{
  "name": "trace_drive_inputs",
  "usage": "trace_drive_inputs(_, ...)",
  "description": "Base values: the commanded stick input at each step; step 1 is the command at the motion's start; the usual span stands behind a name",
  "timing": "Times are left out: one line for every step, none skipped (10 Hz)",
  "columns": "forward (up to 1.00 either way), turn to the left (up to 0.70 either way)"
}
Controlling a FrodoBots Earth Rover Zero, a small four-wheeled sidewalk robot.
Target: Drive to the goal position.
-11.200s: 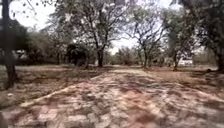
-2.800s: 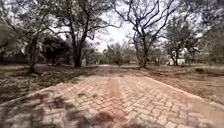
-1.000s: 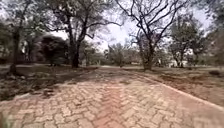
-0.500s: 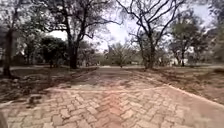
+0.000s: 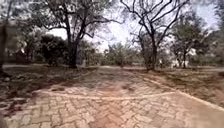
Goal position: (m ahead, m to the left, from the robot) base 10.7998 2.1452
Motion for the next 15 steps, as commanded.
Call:
trace_drive_inputs(0.70,0.00)
trace_drive_inputs(0.70,0.00)
trace_drive_inputs(0.70,0.00)
trace_drive_inputs(0.70,0.00)
trace_drive_inputs(0.70,0.00)
trace_drive_inputs(0.70,0.00)
trace_drive_inputs(0.70,0.00)
trace_drive_inputs(0.70,0.00)
trace_drive_inputs(0.70,0.00)
trace_drive_inputs(0.70,0.00)
trace_drive_inputs(0.70,0.00)
trace_drive_inputs(0.70,0.00)
trace_drive_inputs(0.70,0.00)
trace_drive_inputs(0.70,0.00)
trace_drive_inputs(0.70,0.00)
